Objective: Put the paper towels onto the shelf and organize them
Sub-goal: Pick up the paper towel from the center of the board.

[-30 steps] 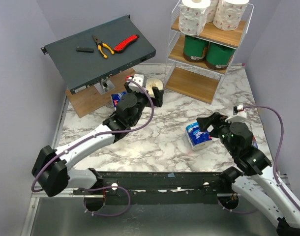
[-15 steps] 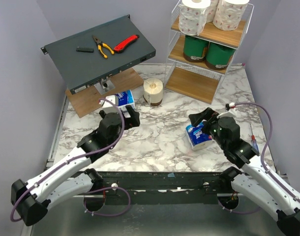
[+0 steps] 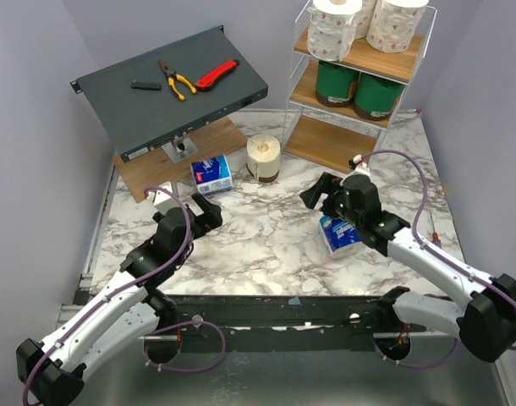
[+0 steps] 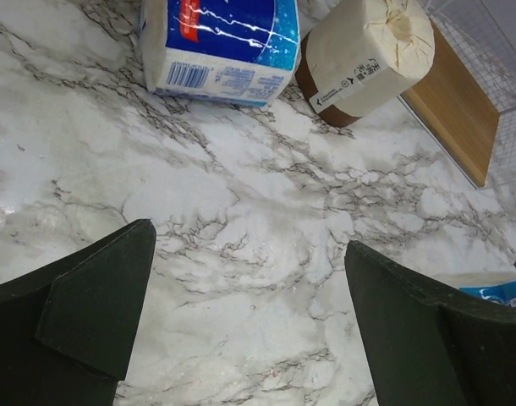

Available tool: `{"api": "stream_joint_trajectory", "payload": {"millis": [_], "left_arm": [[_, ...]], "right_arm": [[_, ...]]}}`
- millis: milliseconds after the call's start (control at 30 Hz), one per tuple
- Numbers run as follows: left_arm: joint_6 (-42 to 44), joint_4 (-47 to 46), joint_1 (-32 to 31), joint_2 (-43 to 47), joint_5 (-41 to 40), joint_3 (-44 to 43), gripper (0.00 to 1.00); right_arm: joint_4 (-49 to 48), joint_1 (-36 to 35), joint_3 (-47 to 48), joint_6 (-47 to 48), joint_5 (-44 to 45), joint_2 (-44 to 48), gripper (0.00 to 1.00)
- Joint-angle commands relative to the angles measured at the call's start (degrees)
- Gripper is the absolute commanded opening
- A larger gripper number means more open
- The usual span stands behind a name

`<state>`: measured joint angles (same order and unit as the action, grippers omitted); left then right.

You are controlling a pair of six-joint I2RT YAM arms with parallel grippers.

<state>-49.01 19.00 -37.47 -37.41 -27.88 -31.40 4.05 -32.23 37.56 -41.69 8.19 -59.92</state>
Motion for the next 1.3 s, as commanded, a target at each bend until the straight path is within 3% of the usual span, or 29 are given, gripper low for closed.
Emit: {"api": "stream_joint_trajectory", "payload": {"millis": [0, 267, 400, 500, 700, 1267], "left_arm": [[-4.3, 2.8, 0.7, 0.1, 3.3, 1.5, 0.98], [-5.7, 0.4, 0.7, 0.5, 7.0, 5.0, 0.97], [-6.0, 0.4, 0.8, 1.9, 6.5, 5.9, 0.96], [-5.7, -0.3, 0.8, 3.7, 6.5, 7.2, 0.96], [-6.1, -0.5, 0.9, 7.7, 7.4, 10.1, 0.96], [-8.1, -2.3, 0.9, 15.0, 10.0, 14.2, 0.93]], "right_arm": [[-3.5, -0.3, 6.4, 3.1, -2.2, -6.6, 0.84], [-3.5, -6.0, 20.4, 15.7, 8.3, -20.3, 0.82], [-14.1, -6.8, 22.0, 24.9, 5.4, -26.1, 0.82], [-15.9, -7.2, 26.3, 28.7, 2.6, -31.3, 0.81], [-14.4, -9.0, 35.1, 36.3, 3.4, -40.1, 0.8], [-1.3, -9.8, 54.2, 43.6, 2.8, -55.3, 0.76]]}}
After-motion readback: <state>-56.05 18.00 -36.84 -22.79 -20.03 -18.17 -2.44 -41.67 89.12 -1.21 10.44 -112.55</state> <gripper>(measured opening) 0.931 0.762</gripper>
